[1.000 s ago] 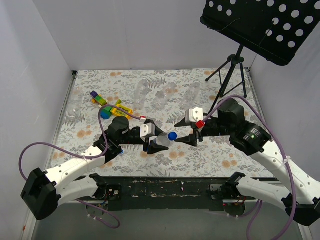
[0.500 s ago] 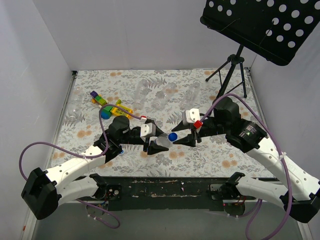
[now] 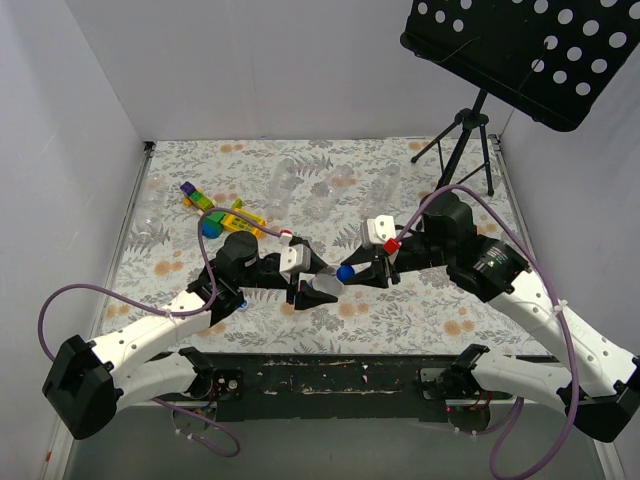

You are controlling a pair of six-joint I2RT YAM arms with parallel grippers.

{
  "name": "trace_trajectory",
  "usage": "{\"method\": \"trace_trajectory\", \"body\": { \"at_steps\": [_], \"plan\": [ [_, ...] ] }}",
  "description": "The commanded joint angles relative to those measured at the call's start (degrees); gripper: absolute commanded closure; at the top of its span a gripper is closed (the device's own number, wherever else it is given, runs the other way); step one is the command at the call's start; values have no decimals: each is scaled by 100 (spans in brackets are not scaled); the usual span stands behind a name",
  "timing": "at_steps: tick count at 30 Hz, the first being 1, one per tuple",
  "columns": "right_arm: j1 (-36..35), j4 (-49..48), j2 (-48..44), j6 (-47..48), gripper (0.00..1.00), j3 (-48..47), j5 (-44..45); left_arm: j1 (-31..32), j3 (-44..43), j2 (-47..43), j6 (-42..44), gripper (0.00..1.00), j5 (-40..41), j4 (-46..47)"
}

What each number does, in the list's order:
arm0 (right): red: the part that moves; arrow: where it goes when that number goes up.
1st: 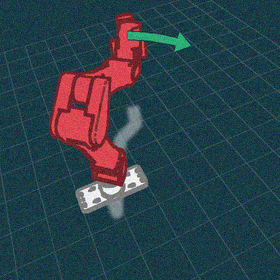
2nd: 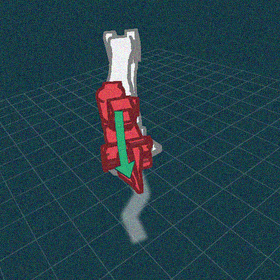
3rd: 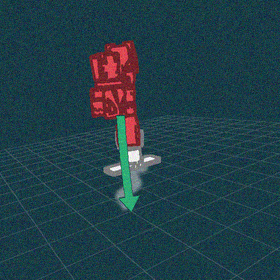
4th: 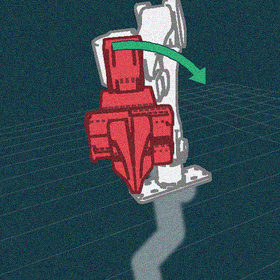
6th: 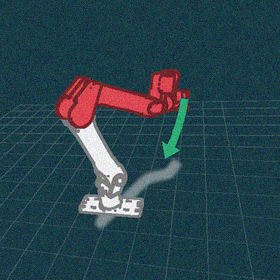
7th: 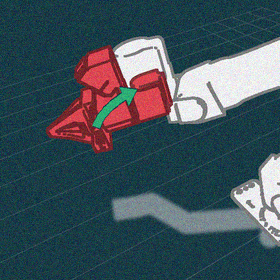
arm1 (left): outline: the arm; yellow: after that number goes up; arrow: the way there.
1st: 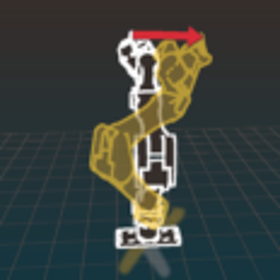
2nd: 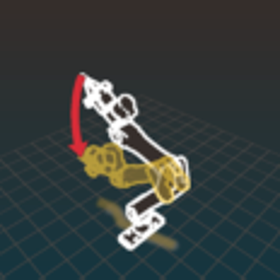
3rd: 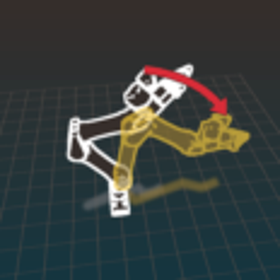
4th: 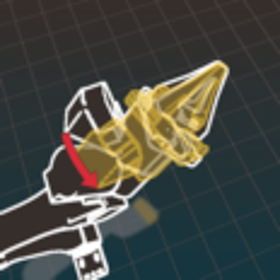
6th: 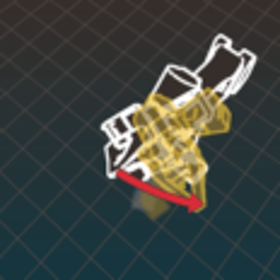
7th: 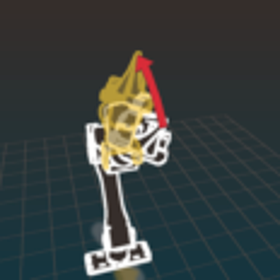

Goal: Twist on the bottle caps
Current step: Screw the bottle cap onto the plastic bottle.

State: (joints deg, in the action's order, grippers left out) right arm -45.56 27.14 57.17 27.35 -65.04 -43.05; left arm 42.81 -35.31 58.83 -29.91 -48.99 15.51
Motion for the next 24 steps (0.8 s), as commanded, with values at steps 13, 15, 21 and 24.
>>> {"method": "trace_trajectory", "body": {
  "at_steps": [13, 15, 21, 24],
  "plan": [
    [-32, -937, -145, -1152, 99, 114, 718, 166, 463, -644, 28, 76, 3112, 1042],
    [-32, -1043, -118, -1284, 99, 131, 745, 237, 516, -697, 99, 76, 3491, 1086],
    [-58, -1351, -21, -1716, 99, 210, 1052, 369, 543, -645, 117, 69, 3906, 1130],
    [-67, -1387, -21, -1777, 99, 202, 1184, 378, 508, -601, -23, 54, 3880, 1147]
  ]
}}
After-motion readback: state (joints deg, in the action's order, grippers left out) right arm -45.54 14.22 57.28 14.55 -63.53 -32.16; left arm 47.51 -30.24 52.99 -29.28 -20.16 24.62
